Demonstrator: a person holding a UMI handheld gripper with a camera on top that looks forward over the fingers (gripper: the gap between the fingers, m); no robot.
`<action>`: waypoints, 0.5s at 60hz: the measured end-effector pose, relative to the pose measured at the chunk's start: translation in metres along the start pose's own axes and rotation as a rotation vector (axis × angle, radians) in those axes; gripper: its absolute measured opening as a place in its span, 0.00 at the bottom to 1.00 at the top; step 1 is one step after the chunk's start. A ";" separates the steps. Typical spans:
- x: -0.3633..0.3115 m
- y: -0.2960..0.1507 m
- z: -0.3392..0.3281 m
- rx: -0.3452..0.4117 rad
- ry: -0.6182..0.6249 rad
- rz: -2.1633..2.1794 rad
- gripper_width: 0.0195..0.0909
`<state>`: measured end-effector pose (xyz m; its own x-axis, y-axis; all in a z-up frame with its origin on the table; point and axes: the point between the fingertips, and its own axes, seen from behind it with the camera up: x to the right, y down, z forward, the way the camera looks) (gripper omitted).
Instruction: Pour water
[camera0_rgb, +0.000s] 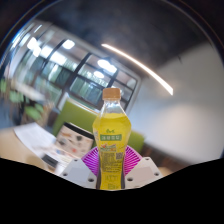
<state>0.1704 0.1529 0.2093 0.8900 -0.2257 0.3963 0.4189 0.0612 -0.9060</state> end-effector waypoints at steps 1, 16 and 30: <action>-0.008 0.007 0.014 -0.014 -0.044 0.074 0.10; -0.064 0.111 0.016 -0.158 -0.236 0.471 0.10; -0.062 0.109 0.011 -0.151 -0.278 0.461 0.10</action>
<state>0.1631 0.1842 0.0878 0.9975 0.0576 -0.0406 -0.0377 -0.0518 -0.9979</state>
